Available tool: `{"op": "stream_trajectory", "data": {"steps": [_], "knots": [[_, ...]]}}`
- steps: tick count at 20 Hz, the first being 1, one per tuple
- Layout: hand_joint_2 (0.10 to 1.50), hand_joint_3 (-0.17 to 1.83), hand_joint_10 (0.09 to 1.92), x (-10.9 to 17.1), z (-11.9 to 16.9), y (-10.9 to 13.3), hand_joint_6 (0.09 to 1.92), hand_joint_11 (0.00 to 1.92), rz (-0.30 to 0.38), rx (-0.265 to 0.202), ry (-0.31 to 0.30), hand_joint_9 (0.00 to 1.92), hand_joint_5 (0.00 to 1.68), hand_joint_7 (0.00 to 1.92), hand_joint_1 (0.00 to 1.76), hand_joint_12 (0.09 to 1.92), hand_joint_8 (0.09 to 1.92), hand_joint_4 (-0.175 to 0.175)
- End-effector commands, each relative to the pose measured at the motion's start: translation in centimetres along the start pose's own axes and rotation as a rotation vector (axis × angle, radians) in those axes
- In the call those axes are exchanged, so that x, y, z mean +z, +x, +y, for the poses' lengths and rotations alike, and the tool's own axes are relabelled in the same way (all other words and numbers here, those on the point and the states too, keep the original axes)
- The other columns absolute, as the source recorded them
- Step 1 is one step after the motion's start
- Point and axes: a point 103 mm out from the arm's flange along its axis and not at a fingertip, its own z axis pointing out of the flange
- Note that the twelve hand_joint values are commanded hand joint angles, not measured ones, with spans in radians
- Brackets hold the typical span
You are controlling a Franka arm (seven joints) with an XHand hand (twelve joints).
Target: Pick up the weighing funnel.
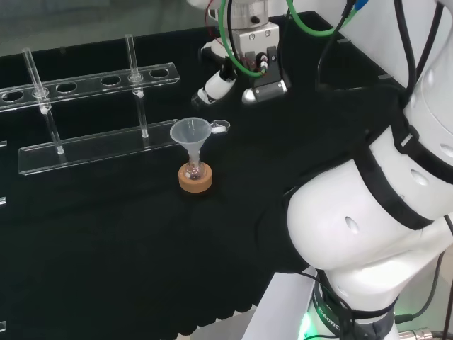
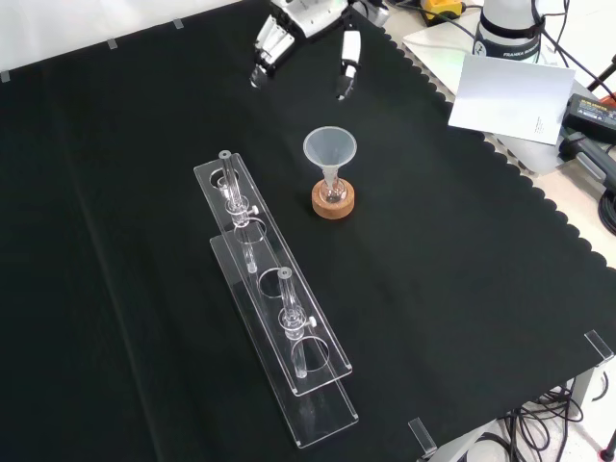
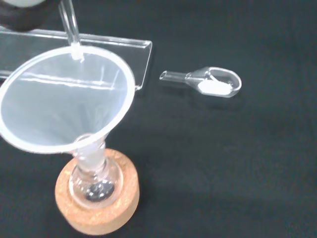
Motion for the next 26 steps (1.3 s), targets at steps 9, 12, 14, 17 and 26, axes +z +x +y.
{"op": "stream_trajectory", "data": {"steps": [9, 12, 14, 17, 26], "knots": [[0.68, 0.34, 0.54, -0.4, 4.2, -3.4, 0.09, 0.58, 0.039, 0.028, 0.026, 0.70, 0.40, 0.40, 0.73, 1.33, 0.65, -0.031], [0.67, 0.39, 0.52, 0.2, 6.1, -4.2, 0.09, 0.59, 0.023, 0.035, 0.032, 0.73, 0.43, 0.44, 0.78, 1.32, 0.64, -0.031], [0.67, 0.42, 0.51, 0.5, 7.3, -4.7, 0.09, 0.60, 0.003, 0.040, 0.035, 0.75, 0.45, 0.47, 0.81, 1.31, 0.64, -0.030], [0.65, 0.46, 0.49, 1.1, 9.5, -5.3, 0.09, 0.61, -0.025, 0.046, 0.048, 0.78, 0.47, 0.50, 0.84, 1.30, 0.63, -0.029], [0.63, 0.49, 0.48, 3.5, 13.8, -6.2, 0.09, 0.64, -0.086, 0.062, 0.065, 0.80, 0.50, 0.50, 0.88, 1.29, 0.63, -0.027]]}}
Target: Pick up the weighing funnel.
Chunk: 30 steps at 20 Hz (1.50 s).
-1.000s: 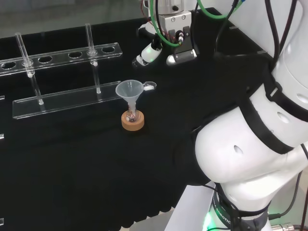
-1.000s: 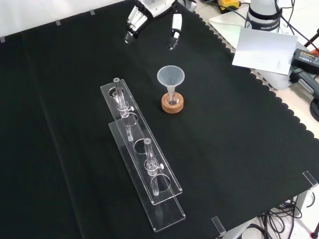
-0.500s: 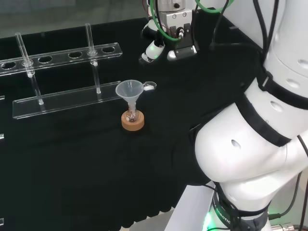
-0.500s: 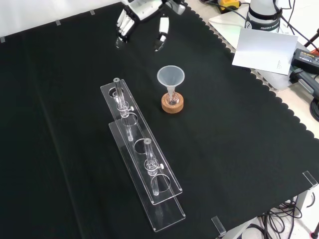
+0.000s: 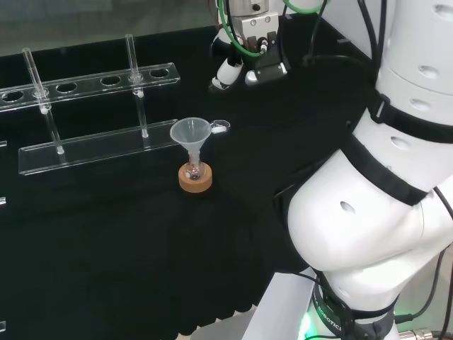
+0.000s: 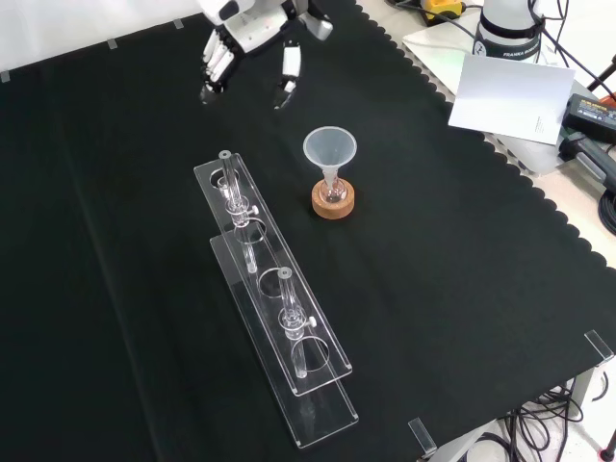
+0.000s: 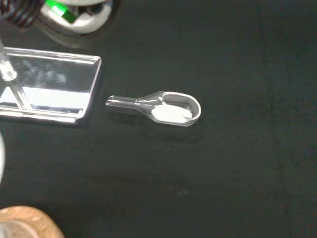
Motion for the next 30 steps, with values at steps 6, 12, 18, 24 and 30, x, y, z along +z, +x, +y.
{"op": "stream_trajectory", "data": {"steps": [6, 12, 18, 24, 30], "knots": [[0.60, 0.53, 0.47, 5.3, 7.1, -0.7, 0.09, 0.65, -0.096, 0.012, 0.064, 0.82, 0.54, 0.52, 0.89, 1.27, 0.64, -0.020], [0.58, 0.57, 0.46, 7.4, 7.5, -0.4, 0.09, 0.66, -0.125, 0.009, 0.088, 0.83, 0.57, 0.54, 0.90, 1.26, 0.63, -0.014], [0.56, 0.58, 0.45, 9.9, 8.1, 0.0, 0.09, 0.66, -0.139, 0.001, 0.120, 0.86, 0.60, 0.57, 0.92, 1.26, 0.63, -0.011], [0.55, 0.59, 0.45, 12.2, 8.7, -0.2, 0.09, 0.67, -0.145, 0.004, 0.149, 0.87, 0.63, 0.58, 0.92, 1.26, 0.63, -0.007], [0.55, 0.59, 0.45, 13.0, 9.3, -0.1, 0.09, 0.67, -0.169, 0.008, 0.146, 0.89, 0.66, 0.61, 0.91, 1.26, 0.64, -0.002]]}}
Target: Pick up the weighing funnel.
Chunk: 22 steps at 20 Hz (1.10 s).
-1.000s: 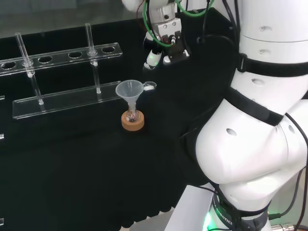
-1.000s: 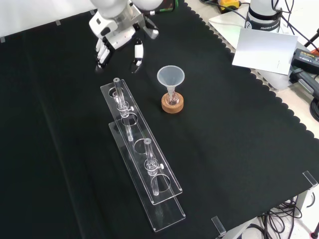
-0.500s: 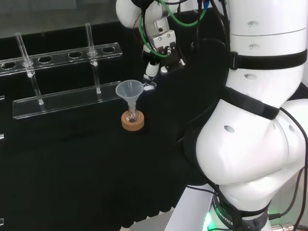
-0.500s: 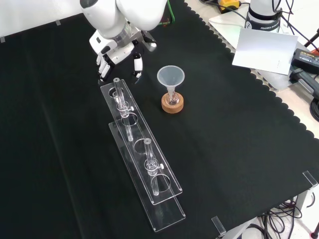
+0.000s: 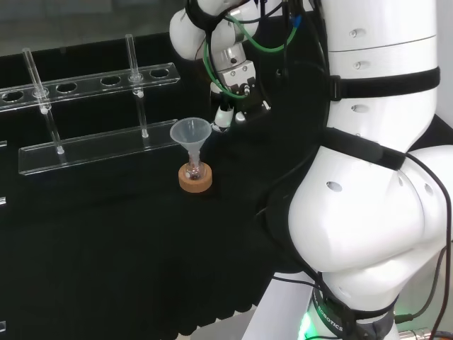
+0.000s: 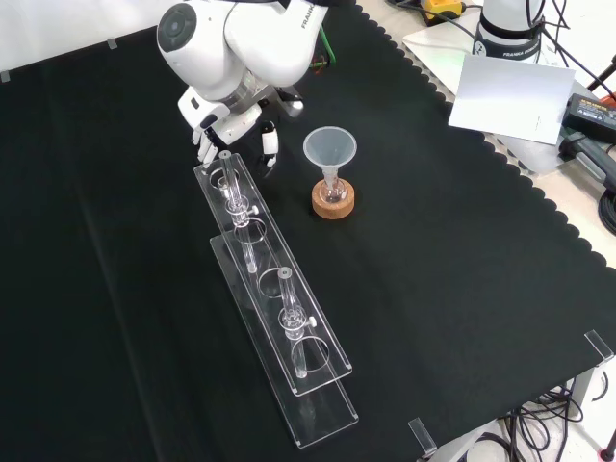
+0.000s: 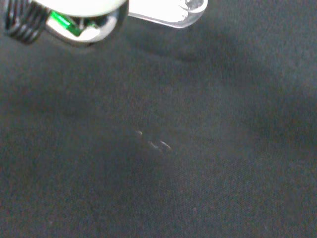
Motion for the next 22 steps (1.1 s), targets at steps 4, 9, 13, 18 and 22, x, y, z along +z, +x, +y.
{"op": "stream_trajectory", "data": {"steps": [4, 9, 13, 18, 22], "knots": [[0.54, 0.59, 0.45, 0.5, 0.8, 0.2, 0.11, 0.68, -0.028, 0.011, -0.011, 0.90, 0.70, 0.62, 0.91, 1.25, 0.64, 0.002], [0.54, 0.60, 0.43, 0.7, 1.3, 0.3, 0.15, 0.70, -0.043, 0.018, -0.014, 0.93, 0.73, 0.65, 0.91, 1.24, 0.62, 0.006], [0.55, 0.60, 0.38, 0.9, 1.8, 0.1, 0.30, 0.71, -0.041, 0.016, -0.001, 0.96, 0.72, 0.68, 0.93, 1.23, 0.59, 0.015], [0.55, 0.60, 0.36, 1.2, 2.1, -0.1, 0.52, 0.71, -0.045, 0.012, 0.004, 0.98, 0.67, 0.69, 0.93, 1.23, 0.59, 0.020], [0.55, 0.60, 0.36, 1.5, 2.4, -0.3, 0.57, 0.71, -0.047, 0.008, 0.015, 0.98, 0.66, 0.69, 0.93, 1.23, 0.59, 0.021]]}}
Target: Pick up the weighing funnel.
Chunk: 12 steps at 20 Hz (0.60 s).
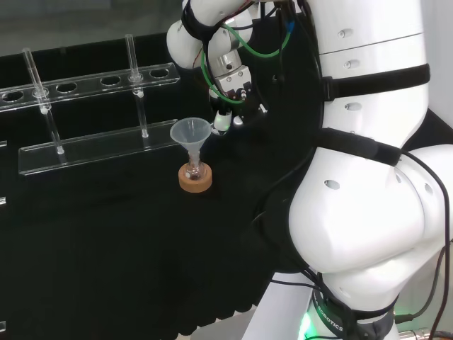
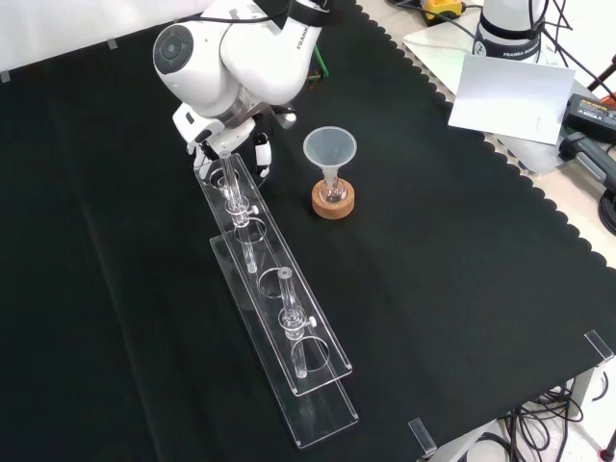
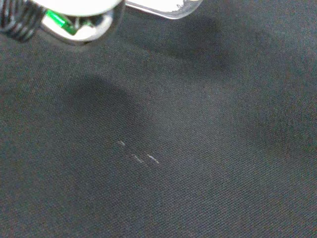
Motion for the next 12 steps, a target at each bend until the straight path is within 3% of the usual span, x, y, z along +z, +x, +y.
{"op": "stream_trajectory", "data": {"steps": [1, 12], "knots": [[0.55, 0.60, 0.36, 0.54, 0.39, -0.28, 0.57, 0.71, -0.003, -0.007, 0.012, 0.98, 0.66, 0.69, 0.93, 1.23, 0.59, 0.021], [0.55, 0.60, 0.36, 0.87, 0.78, -0.41, 0.60, 0.72, -0.006, -0.012, 0.016, 0.98, 0.68, 0.69, 0.94, 1.23, 0.60, 0.028]]}}
